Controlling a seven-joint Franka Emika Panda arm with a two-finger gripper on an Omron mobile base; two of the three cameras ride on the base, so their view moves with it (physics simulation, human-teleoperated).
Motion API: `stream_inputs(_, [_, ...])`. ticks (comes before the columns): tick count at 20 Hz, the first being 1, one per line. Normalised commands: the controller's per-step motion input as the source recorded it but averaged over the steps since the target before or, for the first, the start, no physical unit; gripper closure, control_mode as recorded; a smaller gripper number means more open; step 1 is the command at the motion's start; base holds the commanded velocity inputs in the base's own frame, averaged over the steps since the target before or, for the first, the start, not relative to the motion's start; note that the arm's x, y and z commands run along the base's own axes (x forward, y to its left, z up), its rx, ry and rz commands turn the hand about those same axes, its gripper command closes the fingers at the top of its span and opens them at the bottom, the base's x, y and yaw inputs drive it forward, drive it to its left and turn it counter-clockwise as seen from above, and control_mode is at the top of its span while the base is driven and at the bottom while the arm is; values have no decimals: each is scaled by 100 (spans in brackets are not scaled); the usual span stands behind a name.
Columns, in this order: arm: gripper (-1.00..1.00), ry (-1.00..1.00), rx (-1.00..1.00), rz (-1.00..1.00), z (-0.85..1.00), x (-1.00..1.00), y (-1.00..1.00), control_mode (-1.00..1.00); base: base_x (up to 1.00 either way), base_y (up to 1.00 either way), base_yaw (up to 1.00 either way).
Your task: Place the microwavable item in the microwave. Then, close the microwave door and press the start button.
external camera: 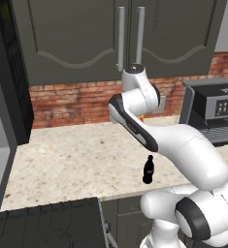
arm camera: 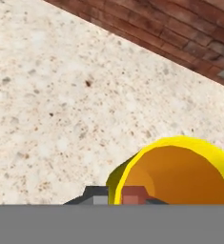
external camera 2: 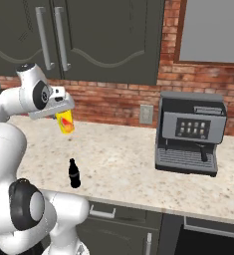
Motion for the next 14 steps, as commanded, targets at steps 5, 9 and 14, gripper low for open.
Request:
stream_inputs(5, [100,0,0,7,-6,-15,0,100,-9,0,4])
stream_inputs(9, [100,0,0,0,0,0,0,100,-36,-22,36])
stream_inputs(14, [100,0,0,0,0,0,0,100,-4,-61,49])
